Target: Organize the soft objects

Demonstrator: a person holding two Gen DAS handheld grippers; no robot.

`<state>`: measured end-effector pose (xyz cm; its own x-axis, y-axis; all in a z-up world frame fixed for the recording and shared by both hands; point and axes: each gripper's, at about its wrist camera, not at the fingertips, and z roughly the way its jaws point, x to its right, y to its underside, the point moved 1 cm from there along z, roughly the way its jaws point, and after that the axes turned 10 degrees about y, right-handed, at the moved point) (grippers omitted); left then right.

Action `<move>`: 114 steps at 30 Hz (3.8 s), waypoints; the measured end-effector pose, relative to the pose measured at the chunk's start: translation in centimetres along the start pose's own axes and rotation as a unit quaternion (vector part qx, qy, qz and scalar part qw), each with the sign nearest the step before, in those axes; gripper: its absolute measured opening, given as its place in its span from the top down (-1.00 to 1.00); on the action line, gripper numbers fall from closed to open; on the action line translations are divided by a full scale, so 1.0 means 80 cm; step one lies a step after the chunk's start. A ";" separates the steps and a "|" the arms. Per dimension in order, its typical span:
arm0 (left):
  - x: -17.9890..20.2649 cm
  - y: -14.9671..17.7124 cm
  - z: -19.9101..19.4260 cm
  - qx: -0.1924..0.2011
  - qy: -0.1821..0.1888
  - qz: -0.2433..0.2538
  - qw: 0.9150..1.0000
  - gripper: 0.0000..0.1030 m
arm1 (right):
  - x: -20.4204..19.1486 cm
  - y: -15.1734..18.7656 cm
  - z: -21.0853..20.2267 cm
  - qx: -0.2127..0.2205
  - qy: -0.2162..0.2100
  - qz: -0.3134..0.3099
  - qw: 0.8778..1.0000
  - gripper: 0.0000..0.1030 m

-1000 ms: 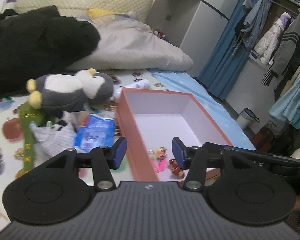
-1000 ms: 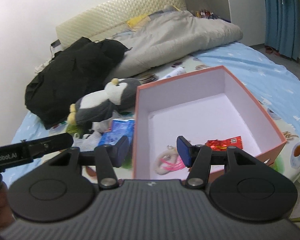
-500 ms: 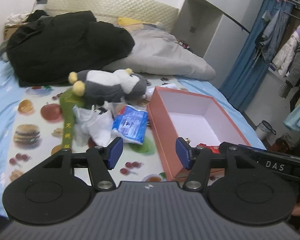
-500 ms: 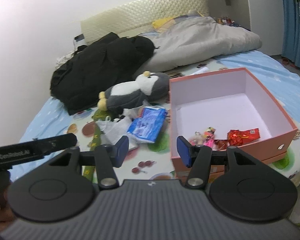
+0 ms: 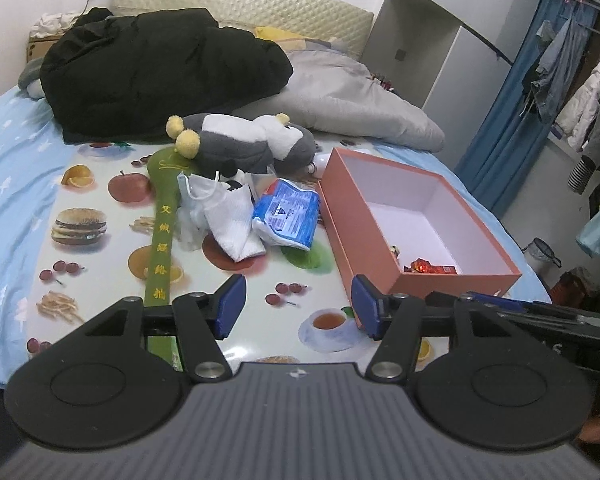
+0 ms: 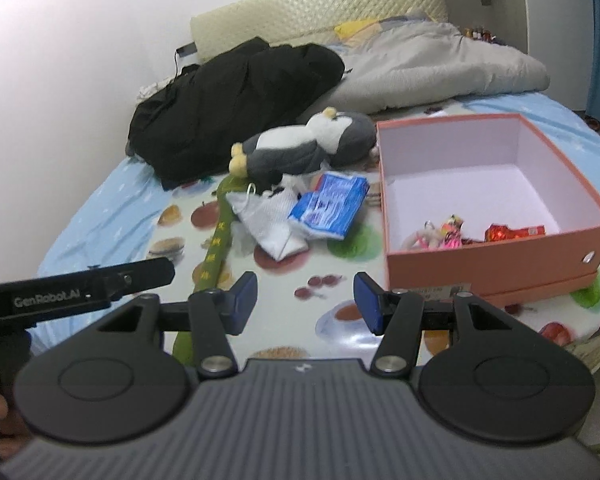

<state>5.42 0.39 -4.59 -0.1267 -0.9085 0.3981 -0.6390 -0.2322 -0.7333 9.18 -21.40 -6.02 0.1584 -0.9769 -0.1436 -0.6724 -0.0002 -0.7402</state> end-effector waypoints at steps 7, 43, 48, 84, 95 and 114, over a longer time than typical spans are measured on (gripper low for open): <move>-0.023 0.018 0.031 -0.022 0.017 -0.012 1.000 -0.25 | -0.002 0.026 0.019 -0.009 0.010 -0.013 1.000 -0.10; -0.156 -0.020 0.238 -0.057 -0.006 -0.079 0.995 -0.22 | -0.056 0.008 0.181 -0.001 -0.016 -0.143 0.990 -0.04; -0.176 -0.027 0.268 -0.059 -0.003 -0.095 0.994 -0.22 | -0.055 -0.005 0.218 0.001 0.005 -0.147 0.989 0.05; -0.215 -0.050 0.327 -0.048 0.025 -0.139 0.989 0.84 | -0.102 0.002 0.323 0.056 0.098 -0.366 0.924 0.78; -0.177 -0.039 0.274 -0.035 0.033 -0.123 0.991 0.87 | -0.094 0.011 0.260 0.063 0.098 -0.357 0.927 0.81; -0.163 0.038 0.175 -0.071 0.013 -0.146 0.987 0.87 | -0.099 0.075 0.162 0.024 0.034 -0.381 0.924 0.81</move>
<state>15.74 6.63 -19.72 0.0611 -0.8002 0.5966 -0.7513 -0.4304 -0.5003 13.29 -10.87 -17.82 0.5256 -0.7085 0.4709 -0.3522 -0.6851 -0.6377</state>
